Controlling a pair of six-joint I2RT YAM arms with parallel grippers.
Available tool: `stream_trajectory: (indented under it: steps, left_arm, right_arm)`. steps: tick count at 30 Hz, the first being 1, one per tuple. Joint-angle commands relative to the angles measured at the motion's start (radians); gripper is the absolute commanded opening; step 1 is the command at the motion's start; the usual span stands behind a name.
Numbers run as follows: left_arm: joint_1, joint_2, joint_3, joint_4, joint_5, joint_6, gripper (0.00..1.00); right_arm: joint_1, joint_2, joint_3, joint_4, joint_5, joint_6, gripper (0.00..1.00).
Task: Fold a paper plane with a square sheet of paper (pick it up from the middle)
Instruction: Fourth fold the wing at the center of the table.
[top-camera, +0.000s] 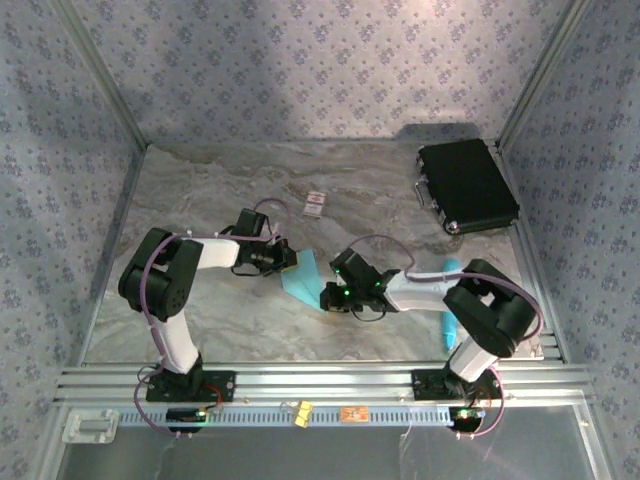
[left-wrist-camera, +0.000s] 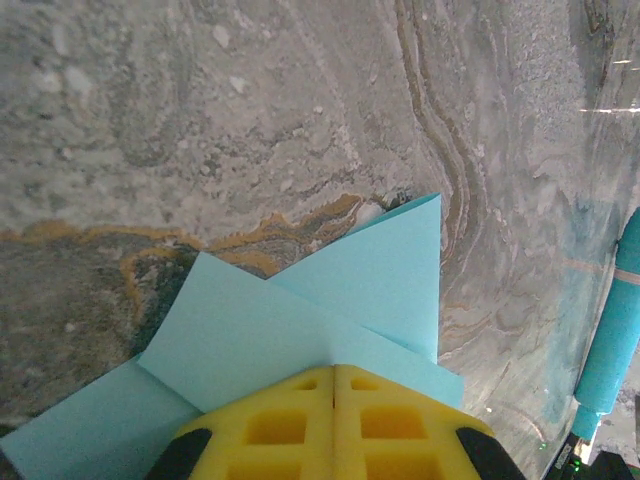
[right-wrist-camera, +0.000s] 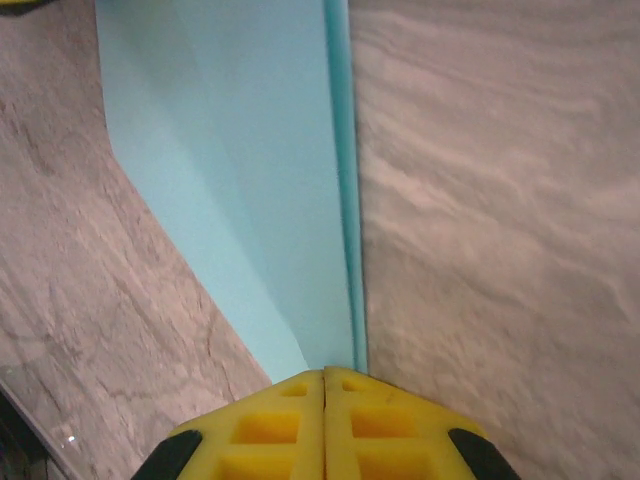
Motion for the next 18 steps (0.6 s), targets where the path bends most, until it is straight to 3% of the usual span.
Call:
stream_trajectory:
  steps: [1, 14, 18]
  left_arm:
    - [0.019, 0.029, -0.039, -0.087, -0.111, 0.018, 0.03]
    - [0.019, 0.032, -0.041, -0.087, -0.11, 0.013, 0.03]
    - [0.021, 0.032, -0.039, -0.09, -0.11, 0.013, 0.03]
  right_arm:
    - [0.008, -0.039, -0.001, 0.02, 0.014, 0.012, 0.08]
    - [-0.022, 0.146, 0.165, 0.033, -0.023, -0.023, 0.09]
    - [-0.017, 0.14, 0.108, 0.03, -0.022, -0.012, 0.09]
